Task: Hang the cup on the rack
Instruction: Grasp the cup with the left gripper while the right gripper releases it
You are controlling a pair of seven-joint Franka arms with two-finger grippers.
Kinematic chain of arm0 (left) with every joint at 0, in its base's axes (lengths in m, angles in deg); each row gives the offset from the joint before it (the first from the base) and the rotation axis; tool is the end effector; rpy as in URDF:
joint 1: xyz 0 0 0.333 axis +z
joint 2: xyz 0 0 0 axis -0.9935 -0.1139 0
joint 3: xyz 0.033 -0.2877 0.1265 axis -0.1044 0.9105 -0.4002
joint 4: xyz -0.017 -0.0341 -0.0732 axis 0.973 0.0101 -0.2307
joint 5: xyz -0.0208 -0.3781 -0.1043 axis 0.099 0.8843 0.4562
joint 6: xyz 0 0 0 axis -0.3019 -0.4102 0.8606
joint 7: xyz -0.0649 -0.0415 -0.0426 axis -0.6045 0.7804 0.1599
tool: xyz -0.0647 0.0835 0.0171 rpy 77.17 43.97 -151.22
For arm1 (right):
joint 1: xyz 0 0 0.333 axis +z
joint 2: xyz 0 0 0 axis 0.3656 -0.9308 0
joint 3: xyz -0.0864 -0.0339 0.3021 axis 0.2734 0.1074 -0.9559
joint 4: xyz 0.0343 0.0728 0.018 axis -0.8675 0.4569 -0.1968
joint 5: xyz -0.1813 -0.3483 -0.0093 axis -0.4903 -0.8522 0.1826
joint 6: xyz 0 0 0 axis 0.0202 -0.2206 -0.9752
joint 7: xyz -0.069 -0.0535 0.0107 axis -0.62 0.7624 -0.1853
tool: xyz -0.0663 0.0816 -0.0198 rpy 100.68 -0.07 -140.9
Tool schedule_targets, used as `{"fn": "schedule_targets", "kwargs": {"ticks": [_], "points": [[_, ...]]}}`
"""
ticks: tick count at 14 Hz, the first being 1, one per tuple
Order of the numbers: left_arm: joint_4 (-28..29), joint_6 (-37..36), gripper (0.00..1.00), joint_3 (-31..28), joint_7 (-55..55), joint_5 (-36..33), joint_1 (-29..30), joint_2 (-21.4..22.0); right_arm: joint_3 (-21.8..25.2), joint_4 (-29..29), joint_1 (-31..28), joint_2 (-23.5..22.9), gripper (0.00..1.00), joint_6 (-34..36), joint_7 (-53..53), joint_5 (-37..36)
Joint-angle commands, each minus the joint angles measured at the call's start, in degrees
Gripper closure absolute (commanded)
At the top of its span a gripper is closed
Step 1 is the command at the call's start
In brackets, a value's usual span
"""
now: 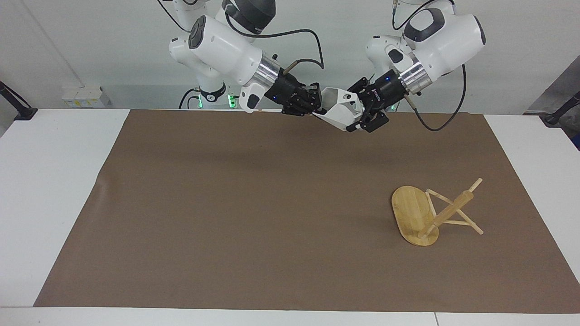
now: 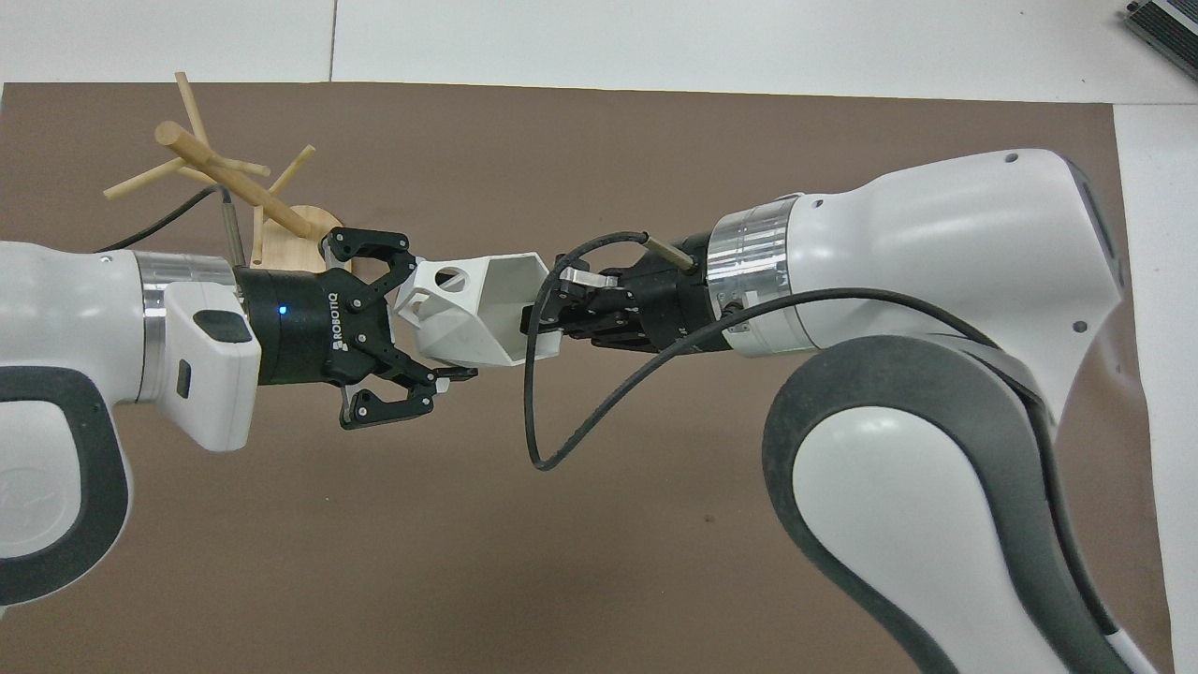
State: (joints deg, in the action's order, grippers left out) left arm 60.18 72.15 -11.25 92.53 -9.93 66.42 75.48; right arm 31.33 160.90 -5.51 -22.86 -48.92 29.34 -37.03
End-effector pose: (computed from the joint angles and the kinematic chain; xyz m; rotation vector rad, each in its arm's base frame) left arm 0.4914 -0.2291 0.5858 1.8764 -1.5427 0.7613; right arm 0.5410 0.3129 0.5946 -2.2635 0.2450 0.1211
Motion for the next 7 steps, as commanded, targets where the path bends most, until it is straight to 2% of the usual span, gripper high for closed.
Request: {"fn": "schedule_targets", "kwargs": {"ticks": [1, 4, 5, 7], "points": [[0.42, 1.54, 1.0, -0.17, -4.04, 0.85, -1.86, 0.42, -0.52, 0.26, -0.29, -0.02, 0.36, -0.38, 0.09, 0.83], [0.77, 1.54, 1.0, -0.25, -3.96, 0.76, -1.77, 0.86, -0.34, 0.88, -0.56, 0.24, 0.05, -0.2, -0.08, -0.22], [0.86, 1.28, 1.0, -0.25, -4.13, 0.67, -1.51, 0.95, -0.34, 0.88, -0.64, 0.24, 0.0, -0.2, -0.6, -1.71], [0.86, 1.27, 1.0, -0.34, -4.13, 0.59, -0.98, 1.03, -0.34, 0.88, -0.82, 0.33, 0.0, -0.2, -3.93, -4.78]]}}
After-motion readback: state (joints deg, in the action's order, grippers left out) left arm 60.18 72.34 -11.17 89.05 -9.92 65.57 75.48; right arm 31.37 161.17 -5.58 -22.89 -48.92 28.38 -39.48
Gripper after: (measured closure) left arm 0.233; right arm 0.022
